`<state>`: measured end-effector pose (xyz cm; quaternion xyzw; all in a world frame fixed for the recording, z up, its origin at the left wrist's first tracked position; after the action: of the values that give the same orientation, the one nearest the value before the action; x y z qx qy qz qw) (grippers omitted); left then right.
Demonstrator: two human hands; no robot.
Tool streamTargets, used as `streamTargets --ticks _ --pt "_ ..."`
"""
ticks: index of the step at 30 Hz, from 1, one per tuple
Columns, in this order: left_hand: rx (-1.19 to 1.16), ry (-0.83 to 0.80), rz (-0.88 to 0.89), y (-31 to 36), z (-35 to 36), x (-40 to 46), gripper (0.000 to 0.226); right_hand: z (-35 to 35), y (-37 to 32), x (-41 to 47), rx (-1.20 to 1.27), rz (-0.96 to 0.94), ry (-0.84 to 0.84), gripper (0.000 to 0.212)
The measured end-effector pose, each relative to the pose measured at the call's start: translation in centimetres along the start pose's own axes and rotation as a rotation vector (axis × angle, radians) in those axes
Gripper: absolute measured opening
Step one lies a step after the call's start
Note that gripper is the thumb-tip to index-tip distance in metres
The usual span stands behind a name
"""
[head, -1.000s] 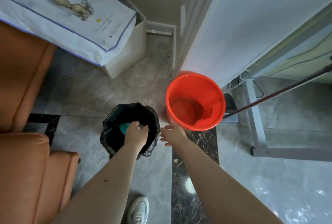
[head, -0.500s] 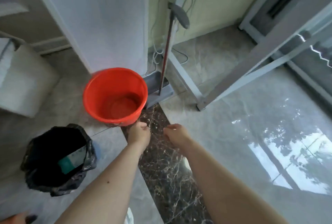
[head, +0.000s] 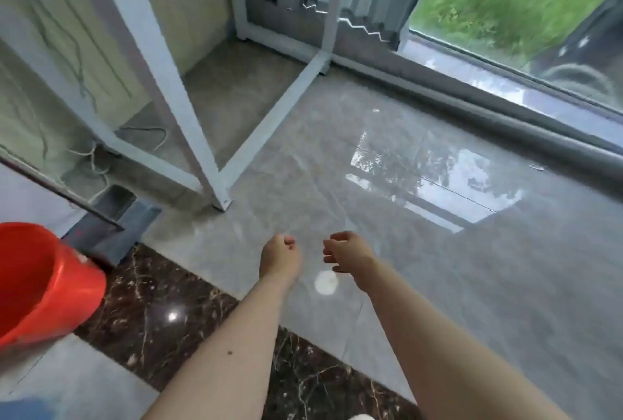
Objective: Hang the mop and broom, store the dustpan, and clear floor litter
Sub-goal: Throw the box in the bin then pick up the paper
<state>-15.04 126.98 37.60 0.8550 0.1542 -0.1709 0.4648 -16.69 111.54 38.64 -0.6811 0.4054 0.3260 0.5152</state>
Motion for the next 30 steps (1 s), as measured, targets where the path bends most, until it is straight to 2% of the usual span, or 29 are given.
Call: streamTargets --ticks 6,13,24,30 --pt "0.019 -0.135 0.119 12.0 16.0 -1.5 0.028 -19.7 3.7 2.4 0.156 0.024 0.123 0.04" --pt "0.07 -0.312 0.225 21.5 32.1 -5.8 0.029 -37.5 11.3 2.9 0.297 0.099 0.265 0.039" --pt "0.229 -0.583 0.396 29.8 51.5 -13.2 0.03 -53.2 23.5 2.2 0.548 0.218 0.377 0.037" --pt "0.262 -0.684 0.467 33.8 61.3 -15.4 0.028 -61.0 27.6 3.5 0.675 0.246 0.445 0.016"
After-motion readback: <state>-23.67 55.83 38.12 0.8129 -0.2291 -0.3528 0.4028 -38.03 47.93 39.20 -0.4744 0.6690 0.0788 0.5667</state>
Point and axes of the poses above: each hand's wrist, its own x-axis towards the middle knuckle, its own z-axis out of the palm, y = z × x, the point moved 8 cm from there along x, towards the middle knuckle, and after that the axes turned 11 degrees about z, right-handed, at the moved point
